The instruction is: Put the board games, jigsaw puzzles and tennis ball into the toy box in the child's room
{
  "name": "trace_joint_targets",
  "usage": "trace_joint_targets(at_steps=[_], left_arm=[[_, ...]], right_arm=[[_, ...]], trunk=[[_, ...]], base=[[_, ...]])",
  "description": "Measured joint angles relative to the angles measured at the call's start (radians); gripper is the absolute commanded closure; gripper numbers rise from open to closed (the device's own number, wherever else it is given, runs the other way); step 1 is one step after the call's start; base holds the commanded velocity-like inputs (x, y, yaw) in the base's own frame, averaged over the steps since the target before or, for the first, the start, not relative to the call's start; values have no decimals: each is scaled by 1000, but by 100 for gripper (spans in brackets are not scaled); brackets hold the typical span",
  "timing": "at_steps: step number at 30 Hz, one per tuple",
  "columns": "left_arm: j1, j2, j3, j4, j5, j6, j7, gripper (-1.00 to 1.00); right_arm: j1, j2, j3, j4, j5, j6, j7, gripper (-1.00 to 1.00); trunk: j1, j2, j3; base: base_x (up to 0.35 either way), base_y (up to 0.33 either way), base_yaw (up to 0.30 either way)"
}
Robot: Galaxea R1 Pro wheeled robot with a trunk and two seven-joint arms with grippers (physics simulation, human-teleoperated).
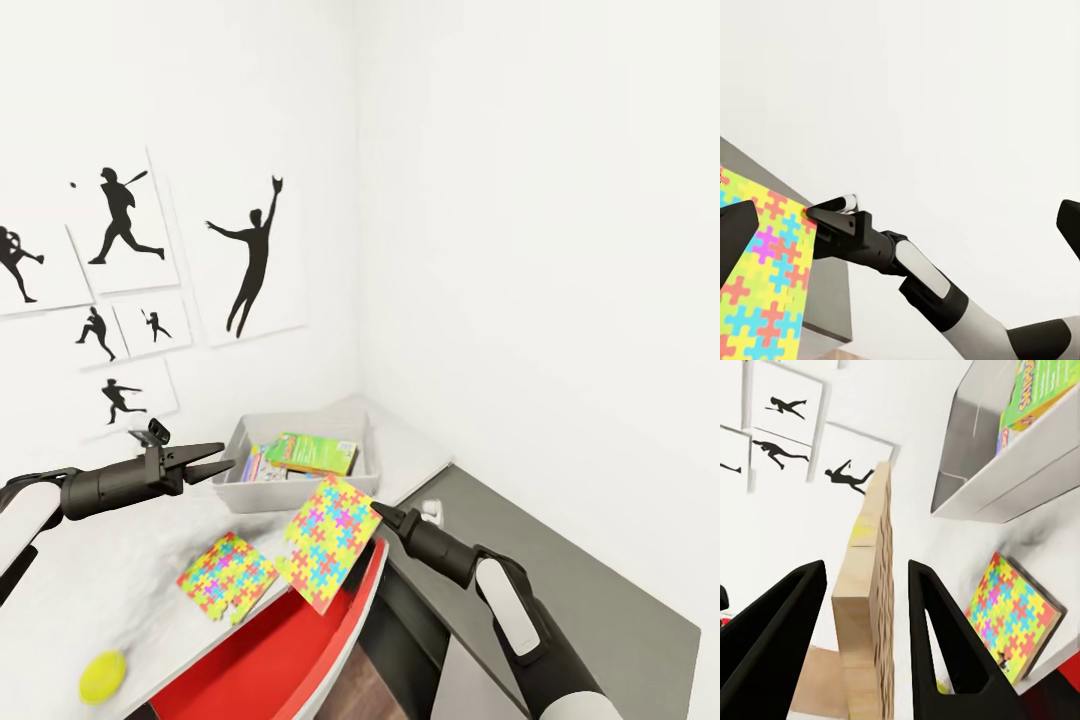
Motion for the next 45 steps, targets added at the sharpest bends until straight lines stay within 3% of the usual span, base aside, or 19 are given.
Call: trace_joint_targets(at_steps=[28,39,45], left_arm=[[0,0,0,0,0,0,1,-100],[0,0,0,2,-2,0,0,-100],[0,0,0,1,0,0,1,-100]], right_arm=[[-2,1,1,-57,-4,0,0,100],[-2,1,3,-62,-4,0,0,100],[-2,1,7,-110,1,0,-2,100]], trunk=[[0,0,0],[0,0,0],[0,0,0]], base=[[40,12,0],[233,-20,2],[46,-40,192]])
